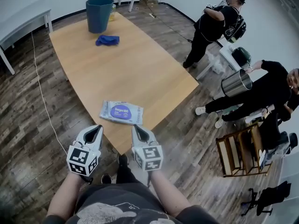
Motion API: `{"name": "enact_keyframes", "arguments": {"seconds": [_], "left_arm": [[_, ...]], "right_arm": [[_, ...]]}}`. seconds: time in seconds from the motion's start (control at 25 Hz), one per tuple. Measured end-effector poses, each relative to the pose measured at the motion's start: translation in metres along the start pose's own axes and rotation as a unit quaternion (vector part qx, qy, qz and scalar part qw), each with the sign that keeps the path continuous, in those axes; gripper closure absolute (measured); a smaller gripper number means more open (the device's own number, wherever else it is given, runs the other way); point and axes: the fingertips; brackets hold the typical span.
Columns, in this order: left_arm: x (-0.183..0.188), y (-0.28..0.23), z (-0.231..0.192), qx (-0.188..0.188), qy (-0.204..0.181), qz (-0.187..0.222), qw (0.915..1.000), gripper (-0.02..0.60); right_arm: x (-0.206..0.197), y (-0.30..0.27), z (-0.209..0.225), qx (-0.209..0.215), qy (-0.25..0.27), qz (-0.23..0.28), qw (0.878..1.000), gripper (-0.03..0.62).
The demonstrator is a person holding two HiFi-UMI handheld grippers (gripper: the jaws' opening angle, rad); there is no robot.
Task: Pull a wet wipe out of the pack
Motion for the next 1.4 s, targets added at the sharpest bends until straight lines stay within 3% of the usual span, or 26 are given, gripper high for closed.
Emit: {"name": "enact_keyframes", "arguments": {"seconds": [0.36,0.6,0.88,1.12,1.4], "left_arm": [[-0.028,-0.045,-0.038,0.037,0.02,-0.058,0.9975,0.563],[-0.063,-0.071,-0.053,0.061,0.027,-0.118,0.9908,0.563],[-0.093,-0.093,-0.073,0.081,0.031,-0.177,0.9804,0.563],[-0.105,-0.105,-0.083,0.093,0.026,-0.214,0.972,0.563],[-0.121,-0.102,-0.089,0.076,0.033,-0.241,0.967,0.565]], "right_arm": [[-0.023,-0.073,-0.003,0.09,0.065,-0.056,0.992,0.529],[-0.04,-0.095,-0.013,0.162,0.117,-0.092,0.975,0.393],[-0.053,-0.109,-0.019,0.218,0.16,-0.119,0.955,0.316],[-0.062,-0.116,-0.028,0.243,0.198,-0.147,0.938,0.303],[-0.067,-0.12,-0.033,0.239,0.206,-0.161,0.935,0.301]]}}
Point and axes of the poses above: the fingertips, and each gripper's own axes: y backward along the fingers, z to its right, x out of its top, and after that the axes turned 13 degrees about -x, right-handed
